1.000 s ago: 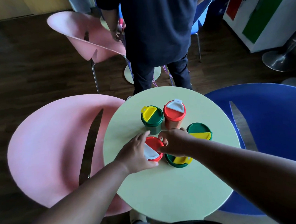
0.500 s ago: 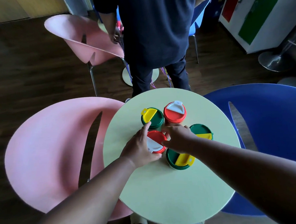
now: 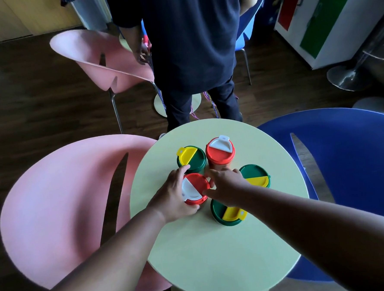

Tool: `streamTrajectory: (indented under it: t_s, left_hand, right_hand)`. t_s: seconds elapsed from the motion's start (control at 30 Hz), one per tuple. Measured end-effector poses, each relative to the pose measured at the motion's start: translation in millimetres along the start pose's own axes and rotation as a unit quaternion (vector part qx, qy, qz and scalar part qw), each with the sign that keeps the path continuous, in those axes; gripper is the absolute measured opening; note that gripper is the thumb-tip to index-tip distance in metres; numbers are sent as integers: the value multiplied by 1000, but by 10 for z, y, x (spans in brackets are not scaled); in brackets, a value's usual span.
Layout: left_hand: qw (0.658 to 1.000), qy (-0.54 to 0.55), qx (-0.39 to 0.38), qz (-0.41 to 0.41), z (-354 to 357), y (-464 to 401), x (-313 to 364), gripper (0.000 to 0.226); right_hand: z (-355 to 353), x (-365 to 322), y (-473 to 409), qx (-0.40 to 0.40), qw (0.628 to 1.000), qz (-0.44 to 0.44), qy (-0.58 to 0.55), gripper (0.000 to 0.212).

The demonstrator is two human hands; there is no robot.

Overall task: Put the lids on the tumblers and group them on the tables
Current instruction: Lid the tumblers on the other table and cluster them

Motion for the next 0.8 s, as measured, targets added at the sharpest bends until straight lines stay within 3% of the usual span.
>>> streamTrajectory:
  t_s: [0.27,0.4,0.5,0.57,0.8]
  left_hand:
    - [999,-36,15,7,-70,55,40,109]
    - [966,-177,102,155,-259,109,505,86]
    - [941,-220,64,250,-69,155,849,74]
    - [935,-233,27,268,115,151,925,77]
    - [938,-256,-99,212,559,-13,955,104]
  right_hand:
    - [-209,33,114,1,998,-42,55,46]
    - [-408,238,197,8,995,-47,86,40]
    - [-510,386,273,35,993,-45,99,40]
    - [-588,510,311,68,993,-20,98,43]
    - [-482,886,310,14,994,95,45,91]
Point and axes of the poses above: each hand's wrist, its own y-axis away from the middle knuckle, its own z-axis out of the palm, x = y × z, the point moved 9 cm from there along -y, towards the middle knuckle, and after that the axes turned 9 degrees about z, right-handed, at the moved point
